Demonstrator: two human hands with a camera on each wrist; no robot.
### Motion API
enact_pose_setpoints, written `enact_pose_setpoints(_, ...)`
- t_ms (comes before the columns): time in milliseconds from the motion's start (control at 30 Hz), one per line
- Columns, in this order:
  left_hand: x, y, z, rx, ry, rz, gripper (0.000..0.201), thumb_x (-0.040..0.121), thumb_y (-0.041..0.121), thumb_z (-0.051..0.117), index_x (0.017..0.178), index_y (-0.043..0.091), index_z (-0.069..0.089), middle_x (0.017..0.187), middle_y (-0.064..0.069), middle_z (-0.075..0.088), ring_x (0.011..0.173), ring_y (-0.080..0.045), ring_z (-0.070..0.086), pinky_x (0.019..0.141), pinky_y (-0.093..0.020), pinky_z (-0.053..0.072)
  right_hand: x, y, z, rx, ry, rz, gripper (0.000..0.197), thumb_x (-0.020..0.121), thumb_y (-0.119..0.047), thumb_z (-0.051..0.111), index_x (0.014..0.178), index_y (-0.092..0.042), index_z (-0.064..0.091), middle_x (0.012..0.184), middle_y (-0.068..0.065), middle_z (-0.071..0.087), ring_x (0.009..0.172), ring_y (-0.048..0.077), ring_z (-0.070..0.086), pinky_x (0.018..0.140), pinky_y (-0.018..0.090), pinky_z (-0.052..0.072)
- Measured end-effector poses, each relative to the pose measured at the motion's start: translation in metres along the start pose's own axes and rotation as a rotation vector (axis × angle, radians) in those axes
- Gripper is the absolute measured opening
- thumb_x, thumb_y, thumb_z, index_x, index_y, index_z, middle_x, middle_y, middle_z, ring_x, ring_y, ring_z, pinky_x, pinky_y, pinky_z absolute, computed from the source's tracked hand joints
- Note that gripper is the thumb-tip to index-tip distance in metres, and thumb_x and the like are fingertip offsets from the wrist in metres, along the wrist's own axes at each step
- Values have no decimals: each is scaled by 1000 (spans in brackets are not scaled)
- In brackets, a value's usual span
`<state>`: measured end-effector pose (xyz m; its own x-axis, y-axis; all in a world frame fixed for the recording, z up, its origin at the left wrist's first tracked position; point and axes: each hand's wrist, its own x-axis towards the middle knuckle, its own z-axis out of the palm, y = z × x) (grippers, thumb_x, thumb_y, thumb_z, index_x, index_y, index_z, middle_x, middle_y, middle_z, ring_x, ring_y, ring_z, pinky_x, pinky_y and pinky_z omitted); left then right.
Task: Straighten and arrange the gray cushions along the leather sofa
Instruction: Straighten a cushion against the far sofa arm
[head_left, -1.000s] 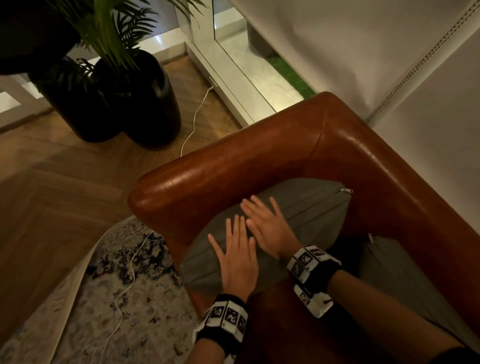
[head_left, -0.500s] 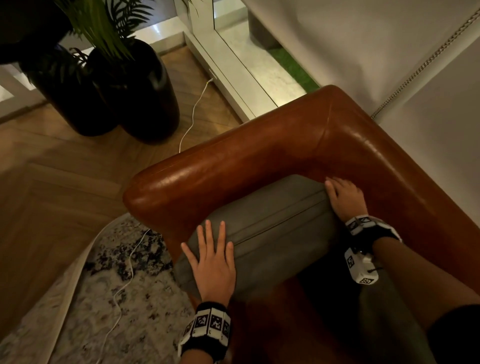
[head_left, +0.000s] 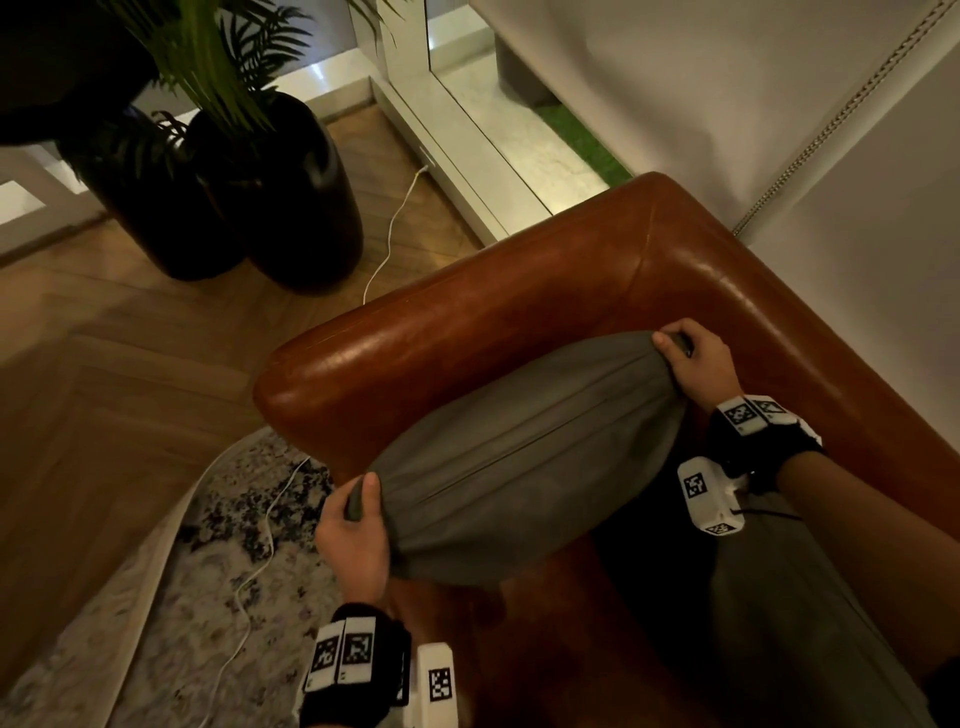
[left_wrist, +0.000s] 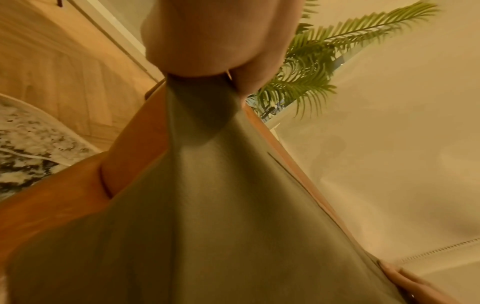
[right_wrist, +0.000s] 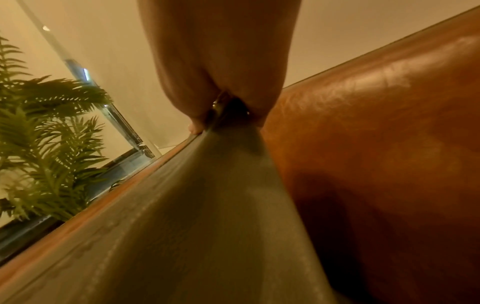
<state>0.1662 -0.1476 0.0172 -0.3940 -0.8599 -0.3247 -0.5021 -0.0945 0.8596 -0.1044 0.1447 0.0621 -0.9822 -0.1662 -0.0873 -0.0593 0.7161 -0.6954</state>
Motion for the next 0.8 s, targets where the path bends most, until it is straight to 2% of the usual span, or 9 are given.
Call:
enact_pose_setpoints(133, 9, -10, 7, 87, -46, -104, 32, 85, 36, 65, 105, 11, 65, 110, -13, 64, 103, -31, 59, 93, -46, 48, 3, 2, 16, -33, 34, 120, 22, 90, -18, 57, 101, 1, 60, 101, 17, 62, 95, 27, 55, 76, 26, 35)
enact_pose_setpoints(267, 13, 0, 9, 43, -8, -44, 35, 84, 39, 65, 105, 11, 66, 109, -12, 65, 102, -28, 59, 94, -46, 48, 5, -5, 18, 3, 88, 139, 24, 88, -20, 60, 101, 0, 61, 105, 18, 64, 98, 29, 56, 74, 23, 33)
enact_pose_setpoints(367, 0, 5, -1, -14, -17, -18, 40, 88, 41, 58, 118, 13, 59, 121, -9, 56, 108, -22, 55, 97, -43, 46, 4, -2, 13, 79, 85, 189, 31, 87, -27, 62, 108, -3, 57, 110, 13, 60, 95, 19, 52, 77, 25, 34)
enact_pose_setpoints(433, -16, 3, -14, -51, -103, -61, 54, 89, 47, 52, 134, 18, 45, 134, -9, 47, 116, -21, 51, 101, -42, 44, -2, 8, 4, 143, 39, 246, 40, 87, -34, 61, 116, -7, 53, 112, 11, 57, 102, 21, 52, 81, 28, 36)
enact_pose_setpoints(500, -34, -7, -30, -18, -196, -85, 61, 88, 47, 51, 140, 18, 35, 140, -8, 43, 123, -24, 48, 102, -42, 43, -10, 18, -6, 257, -63, 305, 51, 87, -41, 58, 127, -12, 47, 117, 8, 52, 108, 21, 50, 88, 33, 40)
enact_pose_setpoints(600, -51, -27, -43, 32, -329, -130, 57, 78, 51, 57, 125, 19, 51, 127, -10, 58, 112, -25, 59, 98, -48, 48, -19, 36, -22, 422, -251, 426, 60, 85, -35, 63, 136, -12, 40, 126, 7, 50, 116, 22, 49, 100, 38, 41)
enact_pose_setpoints(700, -52, -30, -44, 28, -324, -139, 19, 81, 43, 62, 93, 30, 64, 99, -4, 71, 94, -25, 68, 88, -53, 53, -24, 42, -31, 516, -360, 459, 77, 63, -36, 82, 125, -2, 51, 117, 11, 64, 110, 27, 58, 91, 32, 50)
enact_pose_setpoints(733, -52, -27, -42, 34, -288, -125, 5, 84, 36, 63, 85, 31, 64, 91, -3, 71, 88, -26, 68, 84, -53, 54, -23, 42, -31, 487, -341, 422, 69, 62, -31, 84, 118, -2, 56, 107, 9, 67, 103, 26, 60, 85, 26, 53)
enact_pose_setpoints(800, -51, -19, -38, 52, -239, -42, 8, 87, 28, 63, 81, 33, 62, 84, 0, 70, 82, -24, 68, 79, -48, 55, -19, 35, -34, 318, -232, 331, 27, 74, -11, 75, 98, -11, 62, 97, 10, 66, 89, 21, 61, 81, 22, 52)
